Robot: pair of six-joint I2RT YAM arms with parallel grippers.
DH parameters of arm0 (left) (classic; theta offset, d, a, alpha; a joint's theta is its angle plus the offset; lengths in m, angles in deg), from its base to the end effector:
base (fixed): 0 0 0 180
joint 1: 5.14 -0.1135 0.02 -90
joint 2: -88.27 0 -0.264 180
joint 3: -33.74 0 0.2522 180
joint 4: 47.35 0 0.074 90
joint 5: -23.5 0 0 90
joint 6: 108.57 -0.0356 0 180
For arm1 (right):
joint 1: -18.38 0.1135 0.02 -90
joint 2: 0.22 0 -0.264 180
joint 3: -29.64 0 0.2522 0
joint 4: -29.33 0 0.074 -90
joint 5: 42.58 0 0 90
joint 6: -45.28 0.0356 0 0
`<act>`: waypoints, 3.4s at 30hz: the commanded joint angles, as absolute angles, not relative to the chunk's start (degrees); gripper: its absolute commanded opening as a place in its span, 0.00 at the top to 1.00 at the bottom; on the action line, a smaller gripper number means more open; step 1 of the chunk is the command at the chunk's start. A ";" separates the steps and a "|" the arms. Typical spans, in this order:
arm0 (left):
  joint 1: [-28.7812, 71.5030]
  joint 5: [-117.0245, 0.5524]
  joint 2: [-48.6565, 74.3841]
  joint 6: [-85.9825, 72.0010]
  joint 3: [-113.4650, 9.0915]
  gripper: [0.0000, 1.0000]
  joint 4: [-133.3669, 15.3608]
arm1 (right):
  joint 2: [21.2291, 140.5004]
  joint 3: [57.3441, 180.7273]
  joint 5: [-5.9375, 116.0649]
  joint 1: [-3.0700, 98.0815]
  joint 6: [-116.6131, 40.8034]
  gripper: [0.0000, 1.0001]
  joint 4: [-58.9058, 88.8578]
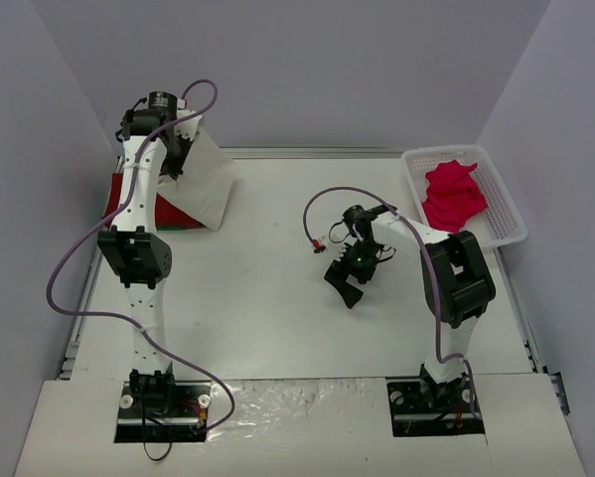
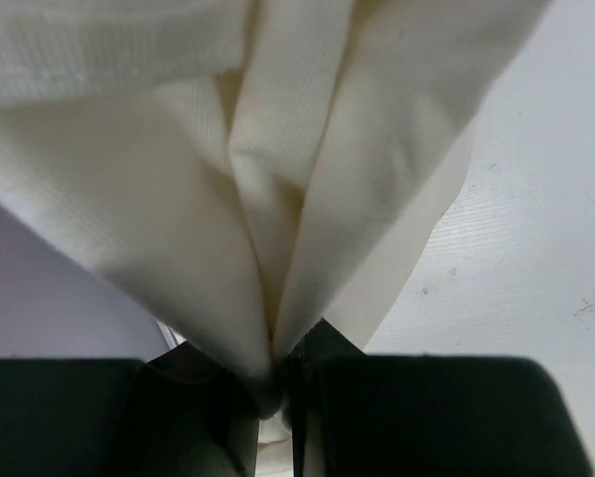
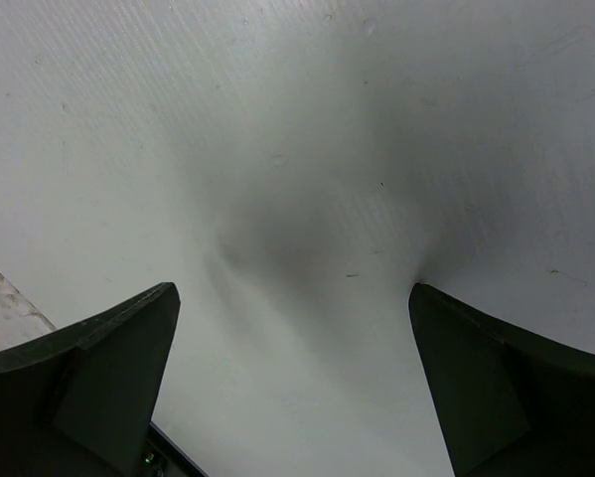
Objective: Fold and stack the t-shirts
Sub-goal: Put the neatly folded tshirt into the corner of the board with the left arm
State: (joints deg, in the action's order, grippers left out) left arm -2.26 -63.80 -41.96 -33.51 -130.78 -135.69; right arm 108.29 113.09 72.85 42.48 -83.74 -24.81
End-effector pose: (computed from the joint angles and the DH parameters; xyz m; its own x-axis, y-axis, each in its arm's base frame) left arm 0.4625 -0.0249 0.3684 -0.7611 0.2961 -0.5771 0.2836 0.9521 0.1145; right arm 0.3152 0.1578 0.1527 -0.4182 -0.8100 -0.4111 -0.9081 0.3624 0.2097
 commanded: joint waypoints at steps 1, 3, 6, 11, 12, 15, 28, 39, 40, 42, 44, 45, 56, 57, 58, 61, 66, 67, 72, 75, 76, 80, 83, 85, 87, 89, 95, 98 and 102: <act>-2.85 -65.88 -34.87 -33.86 -134.35 0.98 -135.90 | 116.33 108.26 67.73 42.11 -84.71 0.00 -23.54; -2.94 -65.88 -34.52 -33.78 -134.35 0.98 -135.99 | 116.50 108.18 67.55 42.11 -84.71 0.00 -23.45; -3.20 -65.97 -33.90 -33.51 -134.27 0.98 -136.34 | 116.85 108.09 67.20 42.11 -84.62 0.00 -23.45; -3.55 -67.03 -33.63 -33.16 -134.00 0.98 -136.60 | 117.64 108.00 66.23 42.20 -84.36 0.00 -23.19; -3.64 -66.94 -33.46 -33.07 -133.83 0.98 -136.69 | 117.73 108.00 66.14 42.20 -84.27 0.00 -23.19; -4.17 -67.29 -33.28 -33.34 -133.04 0.98 -136.17 | 118.08 108.00 65.79 42.20 -84.10 0.00 -23.01; -7.86 -67.02 -34.34 -35.18 -129.35 0.98 -132.48 | 119.58 107.65 64.48 42.11 -83.66 0.00 -23.01; -9.27 -69.48 -31.61 -37.11 -117.48 0.98 -122.90 | 120.54 107.48 63.68 41.41 -83.48 0.00 -22.84; -9.18 -69.92 -31.61 -37.20 -117.04 0.98 -122.46 | 120.72 107.47 63.60 41.23 -83.39 0.00 -22.75; -9.53 -71.06 -31.79 -37.55 -116.16 0.98 -121.05 | 121.16 107.56 63.42 40.88 -83.30 0.00 -22.92; -9.88 -71.51 -31.79 -37.64 -115.55 0.98 -119.73 | 121.42 107.47 63.42 40.70 -83.30 0.00 -22.92; -10.06 -71.86 -31.88 -37.73 -115.28 0.98 -119.38 | 121.60 107.47 63.42 40.62 -83.30 0.00 -22.92; -12.52 -75.72 -32.05 -38.34 -112.74 0.98 -114.29 | 121.95 107.30 63.59 39.47 -83.22 0.00 -23.01; -12.61 -76.25 -31.97 -38.43 -112.21 0.97 -113.24 | 122.04 107.30 63.51 39.39 -83.22 0.00 -23.01; -12.70 -76.86 -31.88 -38.52 -111.25 0.95 -112.88 | 121.95 107.30 63.59 39.12 -83.30 0.00 -22.93; -13.14 -77.39 -32.14 -38.52 -110.36 0.88 -112.26 | 121.95 107.21 63.77 38.86 -83.22 0.00 -23.01; -13.66 -81.17 -31.18 -38.00 -108.34 0.72 -108.58 | 121.78 106.86 63.86 38.33 -83.30 0.00 -23.01; -13.66 -81.96 -30.91 -37.99 -107.90 0.69 -108.05 | 121.78 106.86 63.86 38.33 -83.30 0.00 -22.93; -13.93 -89.68 -28.37 -37.82 -106.14 0.52 -102.61 | 121.95 106.68 63.77 38.07 -83.30 0.00 -23.01; -14.19 -92.42 -27.57 -37.56 -107.37 0.49 -101.89 | 121.86 106.51 63.68 38.07 -83.22 0.00 -23.10; -14.28 -92.51 -26.87 -37.38 -107.55 0.48 -101.89 | 121.78 106.59 63.68 38.07 -83.13 0.00 -23.10; -14.28 -88.05 -24.06 -35.54 -107.90 0.40 -105.82 | 121.51 106.68 63.68 38.07 -83.22 0.00 -23.10; -14.19 -77.34 -20.11 -32.55 -105.19 0.37 -108.82 | 120.99 106.86 63.86 38.07 -83.13 0.00 -23.01; -14.28 -69.62 -15.72 -29.74 -98.98 0.35 -108.48 | 120.29 107.12 64.12 38.15 -83.13 0.00 -23.10; -14.19 -64.68 -10.12 -27.55 -93.60 0.33 -106.03 | 118.53 107.65 64.65 38.15 -82.87 0.00 -23.01; -13.32 -60.36 -6.06 -26.49 -83.85 0.32 -101.38 | 115.72 108.44 65.96 38.15 -82.60 0.00 -23.01; -6.30 -59.01 5.82 -31.74 -62.32 0.26 -89.51 | 104.58 114.32 69.65 38.07 -80.76 0.00 -23.10; -0.93 -61.84 6.36 -33.86 -59.92 0.25 -90.36 | 98.17 118.80 68.18 38.15 -79.44 0.00 -23.98; -0.48 -60.26 6.45 -36.84 -58.06 0.22 -89.76 | 89.71 122.84 64.83 37.72 -78.38 0.00 -23.81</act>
